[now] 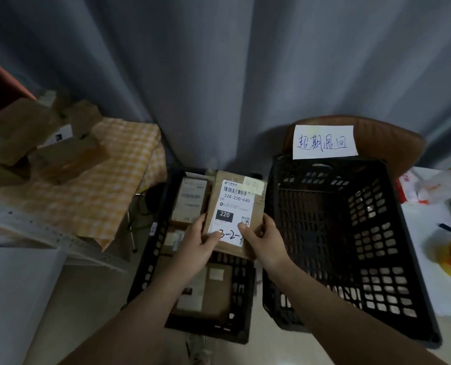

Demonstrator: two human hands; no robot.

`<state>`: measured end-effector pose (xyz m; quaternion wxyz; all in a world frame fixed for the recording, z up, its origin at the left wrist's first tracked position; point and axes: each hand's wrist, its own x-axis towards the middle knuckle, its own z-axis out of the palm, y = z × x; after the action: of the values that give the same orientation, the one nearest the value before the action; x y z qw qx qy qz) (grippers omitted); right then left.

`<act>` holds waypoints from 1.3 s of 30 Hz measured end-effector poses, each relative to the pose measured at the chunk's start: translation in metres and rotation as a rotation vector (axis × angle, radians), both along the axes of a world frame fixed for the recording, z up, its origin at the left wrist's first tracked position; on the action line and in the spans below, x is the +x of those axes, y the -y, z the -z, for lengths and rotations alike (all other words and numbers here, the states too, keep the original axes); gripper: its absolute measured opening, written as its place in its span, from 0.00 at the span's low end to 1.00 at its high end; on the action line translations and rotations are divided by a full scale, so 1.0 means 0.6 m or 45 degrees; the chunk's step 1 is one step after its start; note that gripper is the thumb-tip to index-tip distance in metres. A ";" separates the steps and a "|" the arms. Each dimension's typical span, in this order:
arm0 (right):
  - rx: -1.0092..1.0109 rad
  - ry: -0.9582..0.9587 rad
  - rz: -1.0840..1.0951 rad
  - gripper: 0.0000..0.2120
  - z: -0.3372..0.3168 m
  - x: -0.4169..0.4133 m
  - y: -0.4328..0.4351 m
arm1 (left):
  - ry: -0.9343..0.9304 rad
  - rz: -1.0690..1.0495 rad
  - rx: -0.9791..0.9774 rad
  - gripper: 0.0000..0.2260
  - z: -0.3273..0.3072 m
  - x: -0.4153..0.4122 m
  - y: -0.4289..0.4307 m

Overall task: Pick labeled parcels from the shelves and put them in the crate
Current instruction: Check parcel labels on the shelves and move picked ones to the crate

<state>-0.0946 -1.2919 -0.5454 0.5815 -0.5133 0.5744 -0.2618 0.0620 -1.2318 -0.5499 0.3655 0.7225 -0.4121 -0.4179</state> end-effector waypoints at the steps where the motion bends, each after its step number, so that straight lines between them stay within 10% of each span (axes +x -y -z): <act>1: 0.009 -0.043 0.009 0.30 0.018 0.020 0.021 | 0.001 0.038 0.027 0.23 0.018 0.021 0.024; 20: -0.067 -0.535 -0.157 0.29 0.317 0.164 0.207 | 0.339 0.363 0.168 0.35 0.308 0.144 0.219; 39: -0.228 -1.211 -0.663 0.30 0.294 0.143 0.262 | 1.051 0.545 0.247 0.31 0.303 0.137 0.262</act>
<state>-0.0089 -1.4488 -0.7216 0.2573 -0.7478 0.6032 0.1036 0.1440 -1.3893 -0.7317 0.0078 0.7579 -0.6215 -0.1982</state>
